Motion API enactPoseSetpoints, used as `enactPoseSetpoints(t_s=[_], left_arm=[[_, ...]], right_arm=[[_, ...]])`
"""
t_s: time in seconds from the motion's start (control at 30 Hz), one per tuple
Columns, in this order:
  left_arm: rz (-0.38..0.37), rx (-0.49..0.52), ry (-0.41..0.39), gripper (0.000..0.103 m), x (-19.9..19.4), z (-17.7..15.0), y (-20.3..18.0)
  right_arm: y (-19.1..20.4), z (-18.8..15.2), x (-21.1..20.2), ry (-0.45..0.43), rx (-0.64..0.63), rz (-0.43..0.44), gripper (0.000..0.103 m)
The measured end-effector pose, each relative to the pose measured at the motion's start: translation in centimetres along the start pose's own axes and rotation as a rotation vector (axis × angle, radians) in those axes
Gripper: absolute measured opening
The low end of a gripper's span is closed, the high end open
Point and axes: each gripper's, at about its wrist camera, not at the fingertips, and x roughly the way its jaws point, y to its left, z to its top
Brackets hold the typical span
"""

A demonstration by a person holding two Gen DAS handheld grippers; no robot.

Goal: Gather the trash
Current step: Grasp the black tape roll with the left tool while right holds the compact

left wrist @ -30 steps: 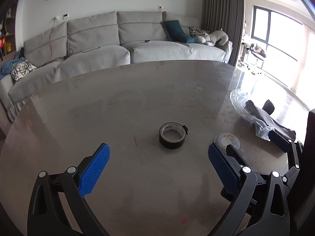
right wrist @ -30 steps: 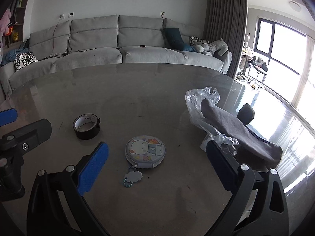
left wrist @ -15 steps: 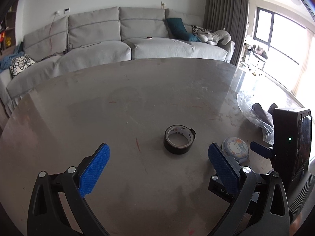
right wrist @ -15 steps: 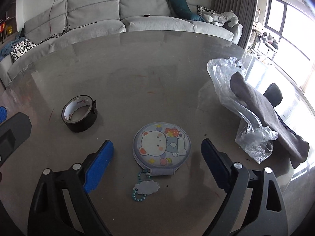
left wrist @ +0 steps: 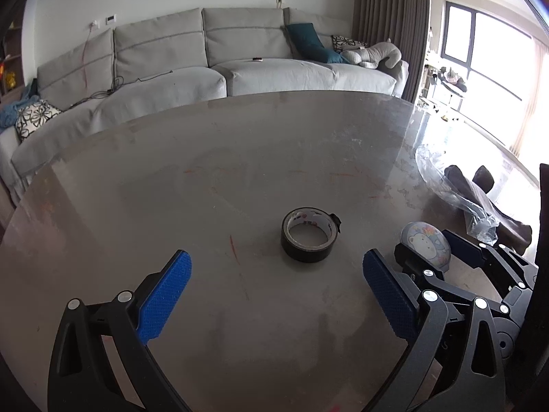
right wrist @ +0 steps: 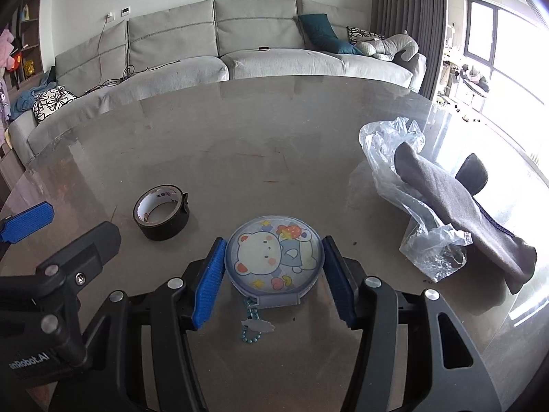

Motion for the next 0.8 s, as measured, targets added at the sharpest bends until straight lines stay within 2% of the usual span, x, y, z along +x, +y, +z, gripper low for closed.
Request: enactPoseSetpoints(t_s=[0.2,0.37,0.53,0.77,0.8], left_arm=[[-0.025,0.02,0.013,0.098,0.9,1.1,-0.6],[-0.011,0.036,0.019,0.098,2.7,2.4,-0.9],[0.008,0.092,0.091,0.098,5.8,2.6,-2.3],[-0.019,0.092,0.221,0.098,9.1,2.6,-3.1],[-0.019,0.09,0.217,0.099,9.1,2.6,-3.1]], right_arm=[[-1.1,0.7,-1.5,-0.034,-0.014,-0.053,0.057],[-2.2,0.6,-2.3,-0.051,0.006,-0.047,0.057],[-2.3,0.9,-2.0,-0.059,0.007,-0.043,0.057],[-2.1,0.9,-1.4,-0.068,0.008,-0.026,0.057],[-2.2,0.9,-1.4,-0.071,0.013,-0.023,0.057]])
